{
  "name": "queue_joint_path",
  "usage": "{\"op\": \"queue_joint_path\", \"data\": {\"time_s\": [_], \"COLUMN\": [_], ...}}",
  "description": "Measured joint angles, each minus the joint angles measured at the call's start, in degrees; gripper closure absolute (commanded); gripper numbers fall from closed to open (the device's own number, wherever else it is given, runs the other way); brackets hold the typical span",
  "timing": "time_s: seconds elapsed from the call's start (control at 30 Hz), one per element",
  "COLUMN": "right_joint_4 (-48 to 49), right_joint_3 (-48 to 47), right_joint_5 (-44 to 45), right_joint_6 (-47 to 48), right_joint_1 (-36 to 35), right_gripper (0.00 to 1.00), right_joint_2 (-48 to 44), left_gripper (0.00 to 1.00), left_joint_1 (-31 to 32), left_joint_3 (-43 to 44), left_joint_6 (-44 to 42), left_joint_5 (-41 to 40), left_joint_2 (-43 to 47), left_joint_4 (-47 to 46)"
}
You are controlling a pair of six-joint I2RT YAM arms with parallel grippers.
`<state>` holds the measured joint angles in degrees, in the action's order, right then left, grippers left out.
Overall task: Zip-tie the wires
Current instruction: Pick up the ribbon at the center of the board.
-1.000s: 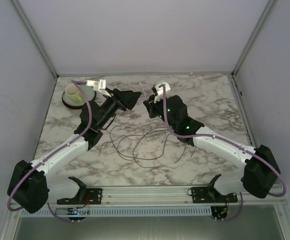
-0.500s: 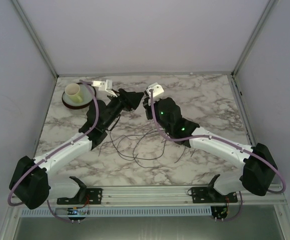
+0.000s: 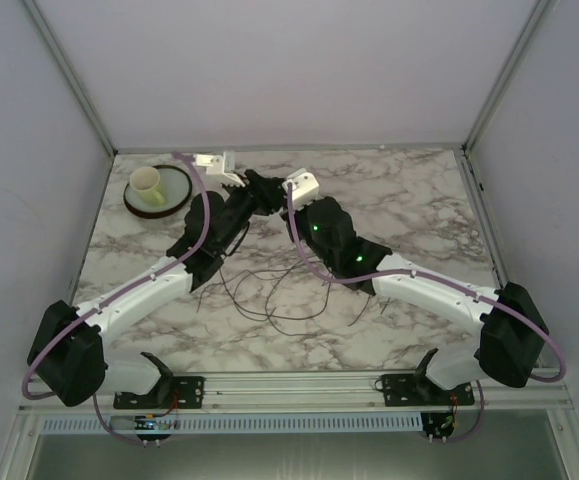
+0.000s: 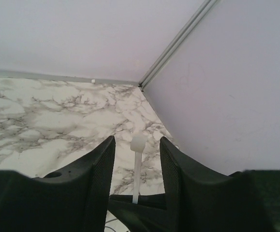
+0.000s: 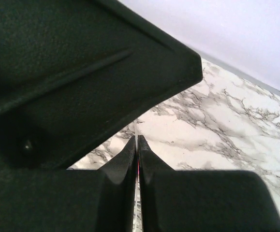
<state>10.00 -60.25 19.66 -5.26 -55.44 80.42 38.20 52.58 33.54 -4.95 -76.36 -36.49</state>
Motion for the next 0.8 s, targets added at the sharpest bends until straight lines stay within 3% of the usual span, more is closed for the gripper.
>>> {"op": "queue_joint_path", "data": {"time_s": [0.2,0.5,0.8], "right_joint_4": [-0.7,-0.9,-0.9], "right_joint_3": [0.0,0.0,1.0], "right_joint_5": [1.4,2.9,-0.7], "right_joint_6": [0.1,-0.7,-3.1], "right_joint_1": [-0.2,-0.3,0.7], "right_gripper": [1.0,0.98,0.49], "right_joint_2": [0.1,0.2,-1.2], "left_gripper": [0.68,1.0,1.0], "left_joint_1": [0.7,0.8,-0.4], "left_joint_3": [0.9,0.8,0.9], "left_joint_6": [-1.0,-1.1,-1.9], "left_joint_5": [-2.1,-3.1,1.1], "left_joint_2": [-0.1,-0.1,-1.6], "left_joint_4": [2.2,2.9,2.2]}}
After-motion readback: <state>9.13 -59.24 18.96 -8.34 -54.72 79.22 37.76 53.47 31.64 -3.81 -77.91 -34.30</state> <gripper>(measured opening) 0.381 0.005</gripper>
